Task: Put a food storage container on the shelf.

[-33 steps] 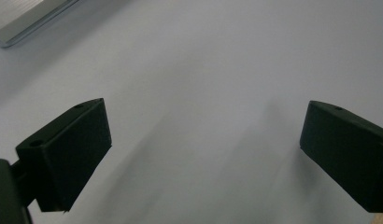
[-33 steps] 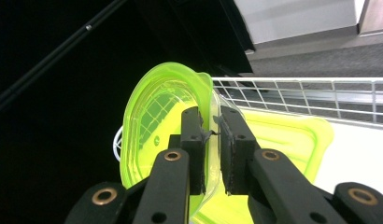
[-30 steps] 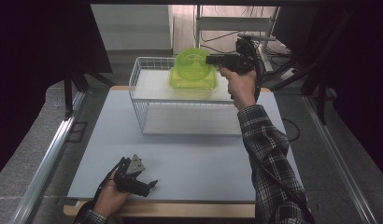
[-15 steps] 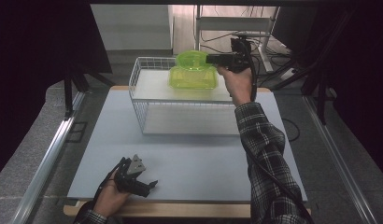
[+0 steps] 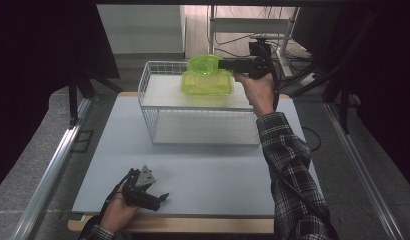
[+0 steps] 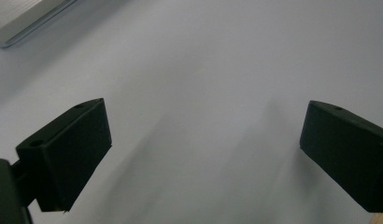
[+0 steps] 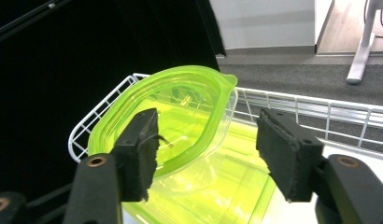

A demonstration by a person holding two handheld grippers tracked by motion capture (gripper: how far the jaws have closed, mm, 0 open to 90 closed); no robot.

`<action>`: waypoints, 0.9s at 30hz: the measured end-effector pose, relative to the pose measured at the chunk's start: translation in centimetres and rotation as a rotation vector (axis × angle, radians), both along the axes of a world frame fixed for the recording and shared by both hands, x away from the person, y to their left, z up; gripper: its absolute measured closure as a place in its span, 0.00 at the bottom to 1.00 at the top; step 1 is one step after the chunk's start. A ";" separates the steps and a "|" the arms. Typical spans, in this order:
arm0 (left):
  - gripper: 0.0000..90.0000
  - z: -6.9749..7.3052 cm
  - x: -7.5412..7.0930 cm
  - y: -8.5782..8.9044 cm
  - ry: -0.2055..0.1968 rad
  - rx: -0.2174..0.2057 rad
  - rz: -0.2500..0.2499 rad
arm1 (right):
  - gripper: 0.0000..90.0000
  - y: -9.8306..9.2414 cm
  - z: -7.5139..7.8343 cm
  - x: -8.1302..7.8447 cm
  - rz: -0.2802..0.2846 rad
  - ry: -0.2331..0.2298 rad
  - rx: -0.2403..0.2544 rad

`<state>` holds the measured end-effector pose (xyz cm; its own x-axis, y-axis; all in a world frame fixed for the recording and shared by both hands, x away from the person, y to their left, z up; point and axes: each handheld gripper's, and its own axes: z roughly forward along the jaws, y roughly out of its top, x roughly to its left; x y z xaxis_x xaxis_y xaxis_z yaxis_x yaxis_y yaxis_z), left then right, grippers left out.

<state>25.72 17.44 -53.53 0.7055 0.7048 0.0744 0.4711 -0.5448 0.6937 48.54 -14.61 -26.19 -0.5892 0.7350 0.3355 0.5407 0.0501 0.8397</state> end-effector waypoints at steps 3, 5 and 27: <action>0.02 0.0 0.0 0.0 0.000 0.000 0.000 | 0.35 -0.1 0.0 -0.4 0.021 -0.012 -0.008; 0.02 0.0 0.0 0.0 0.001 0.001 0.000 | 0.33 -0.2 0.1 -0.6 0.027 -0.024 -0.012; 0.02 0.0 0.0 -0.1 -0.001 0.002 -0.002 | 0.16 -0.8 -0.4 -3.1 0.096 -0.085 -0.082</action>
